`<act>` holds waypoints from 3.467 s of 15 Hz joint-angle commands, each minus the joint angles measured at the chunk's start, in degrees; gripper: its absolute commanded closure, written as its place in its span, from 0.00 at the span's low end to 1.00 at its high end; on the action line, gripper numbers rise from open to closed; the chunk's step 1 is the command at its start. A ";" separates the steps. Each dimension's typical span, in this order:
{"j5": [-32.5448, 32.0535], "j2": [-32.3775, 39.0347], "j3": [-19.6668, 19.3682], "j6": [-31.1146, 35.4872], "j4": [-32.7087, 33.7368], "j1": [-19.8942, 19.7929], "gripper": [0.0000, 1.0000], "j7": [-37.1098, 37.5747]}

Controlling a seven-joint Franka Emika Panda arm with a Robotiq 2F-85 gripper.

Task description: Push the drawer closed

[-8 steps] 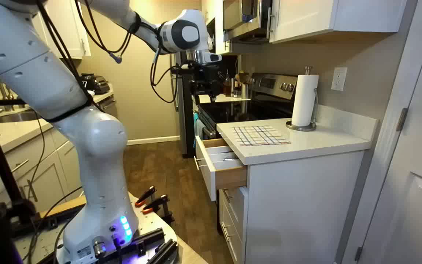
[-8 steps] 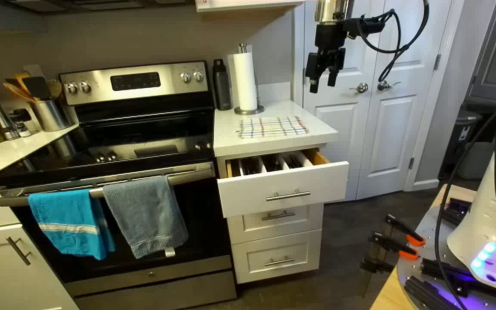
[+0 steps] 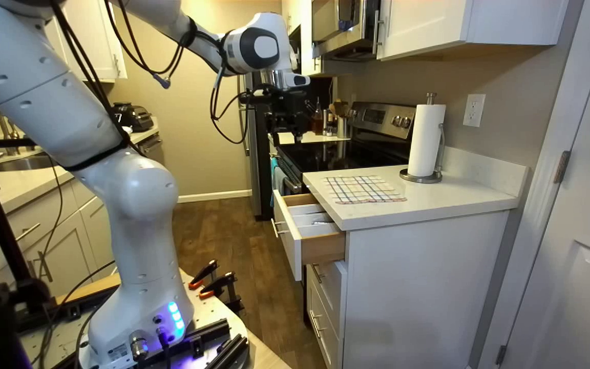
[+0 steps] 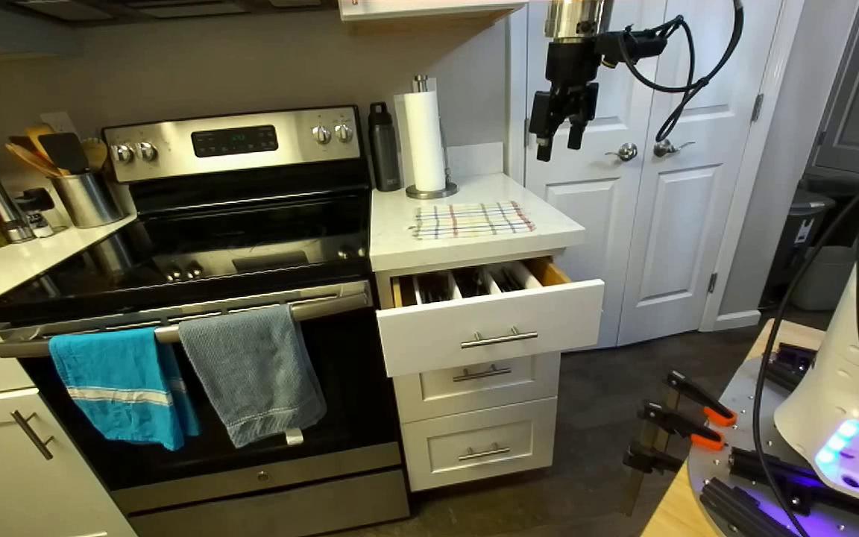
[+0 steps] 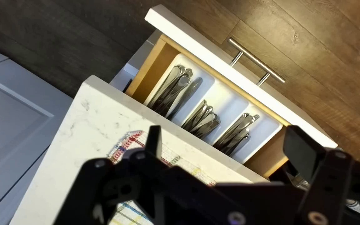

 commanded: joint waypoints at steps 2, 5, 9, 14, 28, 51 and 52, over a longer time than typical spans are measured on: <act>0.17 0.02 0.28 -0.16 0.13 -0.30 0.00 -0.13; 0.17 0.02 0.28 -0.16 0.13 -0.30 0.00 -0.13; 0.02 0.32 0.33 0.43 0.14 -0.27 0.00 -0.28; 0.44 5.41 2.59 8.23 0.68 2.28 0.00 -1.76; 4.36 21.60 7.49 18.92 5.34 11.83 0.00 -13.87; -0.96 38.72 11.99 20.09 7.93 11.02 0.00 -25.27; -1.87 39.19 11.76 20.57 7.93 10.97 0.00 -24.88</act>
